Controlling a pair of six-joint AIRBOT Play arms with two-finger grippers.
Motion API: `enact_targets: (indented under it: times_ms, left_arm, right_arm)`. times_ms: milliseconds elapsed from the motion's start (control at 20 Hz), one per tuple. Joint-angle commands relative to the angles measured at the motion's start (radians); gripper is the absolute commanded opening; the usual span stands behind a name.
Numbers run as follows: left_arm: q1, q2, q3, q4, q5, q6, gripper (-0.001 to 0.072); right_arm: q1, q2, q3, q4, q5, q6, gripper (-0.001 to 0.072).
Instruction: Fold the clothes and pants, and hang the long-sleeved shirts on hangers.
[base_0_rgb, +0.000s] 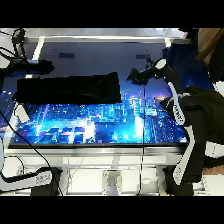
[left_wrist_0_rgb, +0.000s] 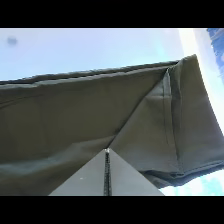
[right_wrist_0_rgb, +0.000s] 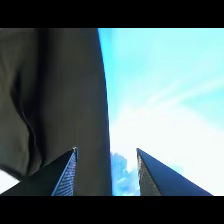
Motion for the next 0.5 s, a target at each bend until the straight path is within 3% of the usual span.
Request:
enact_targets:
  times_ms: [0,300,400,450]
  left_arm:
    - [-0.001,0.001,0.0,-0.002,-0.001,0.0,0.0019]
    - [-0.004,0.001,0.0,-0.002,-0.005,0.001,0.0019]
    - [-0.004,0.001,0.0,-0.002,-0.012,0.001,0.0019]
    - [-0.004,0.001,0.0,-0.002,-0.018,0.002,0.0019]
  right_arm:
    - [0.003,-0.088,-0.005,0.153,0.021,0.032,0.0407]
    - [0.086,-0.149,0.005,0.195,-0.056,0.044,0.04]
    - [0.111,-0.153,0.005,0.216,-0.1,0.044,0.0308]
    - [0.122,-0.153,0.005,0.219,-0.12,0.044,0.0303]
